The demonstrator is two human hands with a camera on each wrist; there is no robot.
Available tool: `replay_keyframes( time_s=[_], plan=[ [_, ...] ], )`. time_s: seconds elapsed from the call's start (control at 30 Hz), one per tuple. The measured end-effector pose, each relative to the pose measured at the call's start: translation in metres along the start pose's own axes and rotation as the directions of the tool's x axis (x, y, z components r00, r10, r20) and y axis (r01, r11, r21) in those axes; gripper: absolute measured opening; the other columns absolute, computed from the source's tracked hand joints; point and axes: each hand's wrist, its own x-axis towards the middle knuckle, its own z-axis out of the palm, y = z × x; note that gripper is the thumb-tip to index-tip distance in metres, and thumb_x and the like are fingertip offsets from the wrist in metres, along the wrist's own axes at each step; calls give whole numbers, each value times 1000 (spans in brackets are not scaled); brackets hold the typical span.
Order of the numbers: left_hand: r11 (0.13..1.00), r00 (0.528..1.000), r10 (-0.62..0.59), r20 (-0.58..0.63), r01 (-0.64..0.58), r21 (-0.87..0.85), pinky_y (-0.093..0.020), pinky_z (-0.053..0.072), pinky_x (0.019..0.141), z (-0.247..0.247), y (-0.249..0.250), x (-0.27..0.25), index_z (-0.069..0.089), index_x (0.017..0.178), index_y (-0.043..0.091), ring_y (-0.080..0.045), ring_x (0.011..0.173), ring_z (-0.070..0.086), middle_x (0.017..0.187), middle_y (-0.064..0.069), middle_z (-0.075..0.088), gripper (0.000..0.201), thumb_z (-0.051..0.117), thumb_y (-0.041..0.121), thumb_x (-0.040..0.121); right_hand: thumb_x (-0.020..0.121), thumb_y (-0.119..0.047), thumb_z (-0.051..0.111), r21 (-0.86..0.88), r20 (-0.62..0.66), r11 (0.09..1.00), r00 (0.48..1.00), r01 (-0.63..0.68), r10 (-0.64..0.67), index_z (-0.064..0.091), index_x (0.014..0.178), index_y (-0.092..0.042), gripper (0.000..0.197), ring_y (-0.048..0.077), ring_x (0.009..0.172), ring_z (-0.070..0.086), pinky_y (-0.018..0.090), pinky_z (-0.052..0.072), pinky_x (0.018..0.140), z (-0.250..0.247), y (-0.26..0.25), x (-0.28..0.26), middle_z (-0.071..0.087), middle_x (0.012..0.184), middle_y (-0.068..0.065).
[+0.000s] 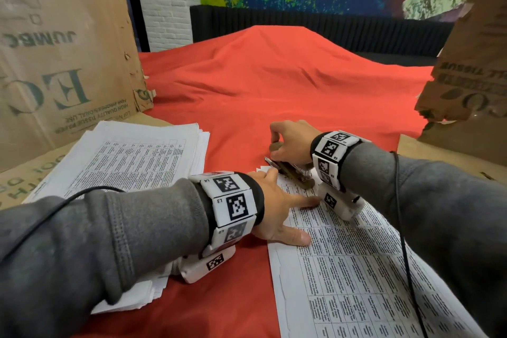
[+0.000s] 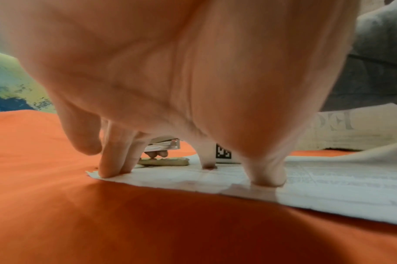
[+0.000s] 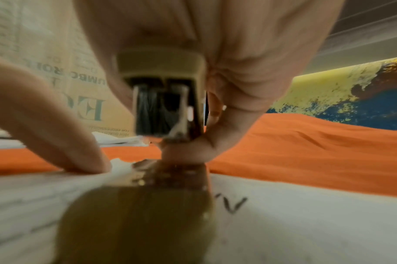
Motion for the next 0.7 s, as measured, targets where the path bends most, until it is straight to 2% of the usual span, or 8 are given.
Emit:
replay_keyframes(
  time_s=[0.13,0.23,0.3,0.37,0.47,0.53,0.63,0.7],
  plan=[
    [996,1000,8,-1,-8,-85,-43,49,96,-4,-8,-1,8,154,63,-37,117,57,142,-19,38,78,47,81,89,92,-24,66,59,-95,998,995,-26,31,61,104,-15,15,8,67,52,22,37,49,-15,13,-15,57,78,-6],
    [976,995,-23,-101,1,-217,-38,49,100,-16,-22,2,31,153,47,-29,114,62,136,-9,55,65,54,67,95,91,-29,69,88,-153,995,987,-44,57,60,103,-19,18,8,64,58,21,41,47,-30,29,-39,61,76,-7],
    [945,961,-112,-253,24,-326,-34,49,98,-29,-28,8,53,138,30,-23,115,63,126,-1,66,51,59,61,97,88,-31,72,115,-191,991,978,-61,82,60,100,-21,20,11,64,63,22,44,46,-39,39,-54,65,77,-5],
    [886,897,-208,-391,4,-464,-34,53,91,-41,-26,19,68,113,24,-20,105,67,109,2,74,39,64,58,95,85,-33,74,116,-236,990,966,-78,104,60,98,-22,22,15,65,64,23,43,46,-47,46,-69,65,76,-4],
    [774,825,-284,-489,-104,-625,-32,58,80,-53,-10,38,68,92,25,-15,89,72,83,3,77,32,71,57,90,83,-35,76,115,-285,989,951,-89,119,60,97,-22,25,16,68,65,25,45,50,-58,53,-89,65,79,-3],
    [677,858,-259,-443,-166,-717,-33,60,76,-57,3,48,66,92,24,-15,84,76,83,-1,80,29,77,50,87,82,-35,76,136,-307,986,942,-94,132,60,97,-23,25,17,67,67,26,47,51,-64,59,-101,67,77,-3],
    [415,927,-158,-341,-251,-874,-33,58,70,-63,21,56,68,102,4,-20,81,75,93,-12,79,24,82,18,89,83,-39,76,129,-328,987,935,-97,135,58,97,-25,27,17,69,67,28,49,55,-68,69,-121,67,75,-4],
    [364,927,-121,-355,-291,-885,-31,61,75,-66,31,57,73,95,2,-17,78,75,86,-15,79,14,81,8,87,83,-41,77,102,-337,989,932,-103,132,57,99,-25,29,19,73,66,33,53,63,-69,76,-134,66,76,-5]
  ],
)
